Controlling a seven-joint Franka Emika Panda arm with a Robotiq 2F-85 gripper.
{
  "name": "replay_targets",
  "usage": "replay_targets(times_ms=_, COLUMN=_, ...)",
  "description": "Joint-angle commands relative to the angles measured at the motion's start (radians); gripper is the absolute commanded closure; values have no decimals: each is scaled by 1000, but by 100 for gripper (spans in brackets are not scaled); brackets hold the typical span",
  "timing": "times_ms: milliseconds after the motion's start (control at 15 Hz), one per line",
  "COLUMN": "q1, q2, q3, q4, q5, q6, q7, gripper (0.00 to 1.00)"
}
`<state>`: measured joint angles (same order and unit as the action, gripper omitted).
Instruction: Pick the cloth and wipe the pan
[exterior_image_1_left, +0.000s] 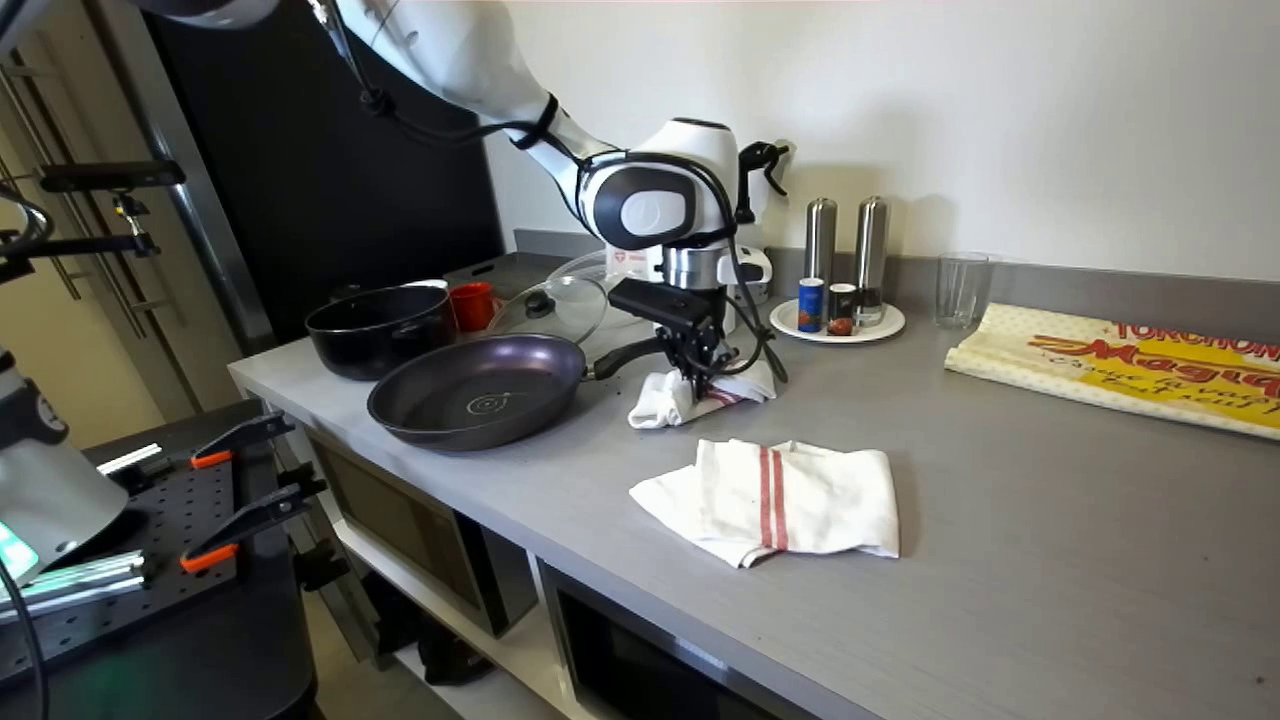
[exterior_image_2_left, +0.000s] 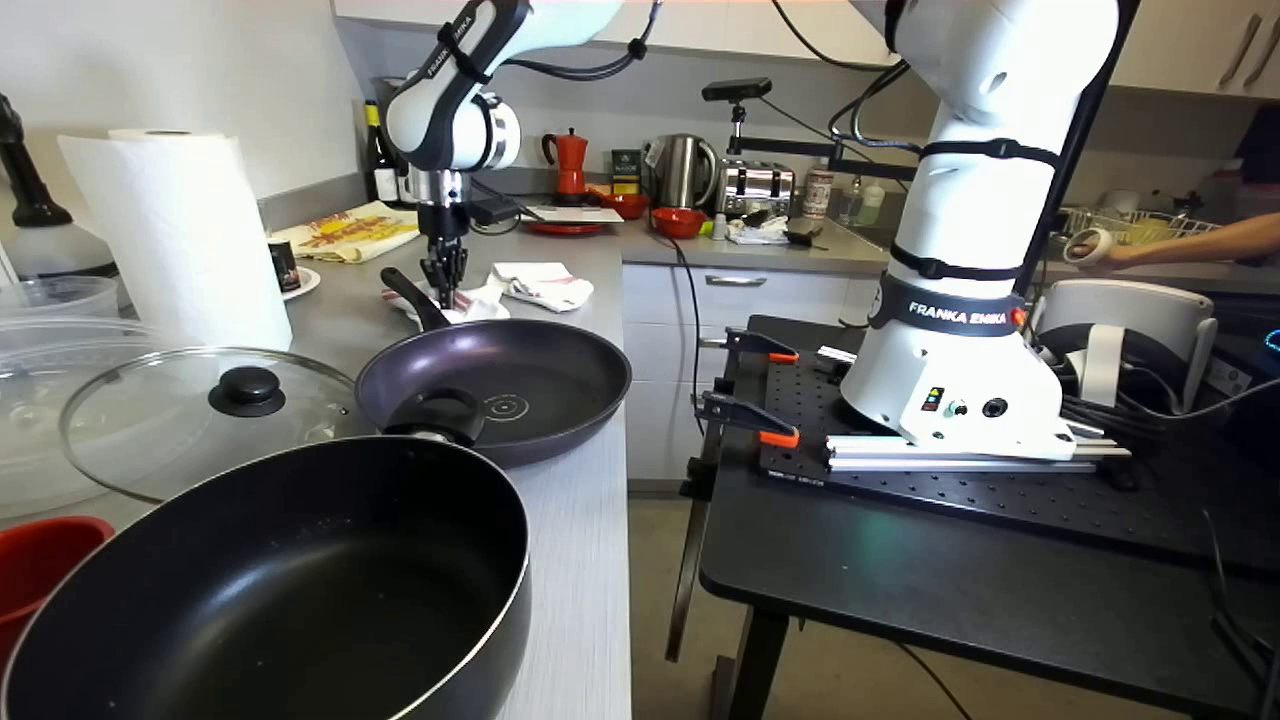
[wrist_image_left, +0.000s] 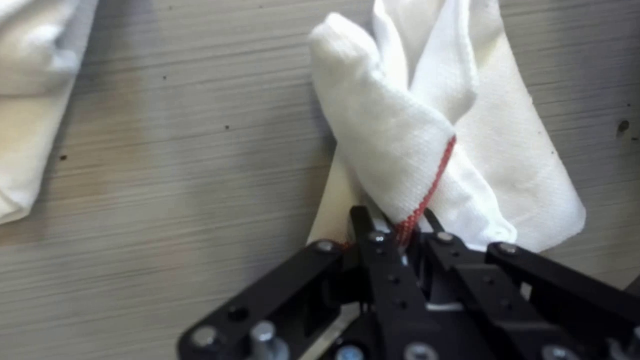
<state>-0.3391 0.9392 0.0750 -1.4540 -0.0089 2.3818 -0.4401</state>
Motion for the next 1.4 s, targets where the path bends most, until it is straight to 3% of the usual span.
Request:
replay_targets(times_ms=0, q1=26, q2=29, q3=-22, q4=41, q5=7, q6=-27, q7=13, gripper=97)
replay_targets(times_ms=133, q1=25, q2=22, q3=-22, q4=29, q5=7, q6=-18, q7=9, gripper=97)
replay_targets(times_ms=200, q1=24, q2=17, q3=-21, q4=20, q5=7, q6=-14, q7=6, gripper=64)
replay_targets(times_ms=333, q1=23, q2=4, q3=-18, q4=-3, q5=8, q6=5, q7=1, gripper=56)
replay_targets(times_ms=800, q1=16, q2=-68, q3=-11, q4=-139, q5=2, q6=98, q7=-20, gripper=5)
replay_targets(times_ms=933, q1=14, q2=-105, q3=-11, q4=-205, q5=-2, q6=147, q7=-25, gripper=0)
replay_targets(times_ms=1333, q1=10, q2=-283, q3=-26, q4=-475, q5=-22, q6=304, q7=-21, gripper=0)
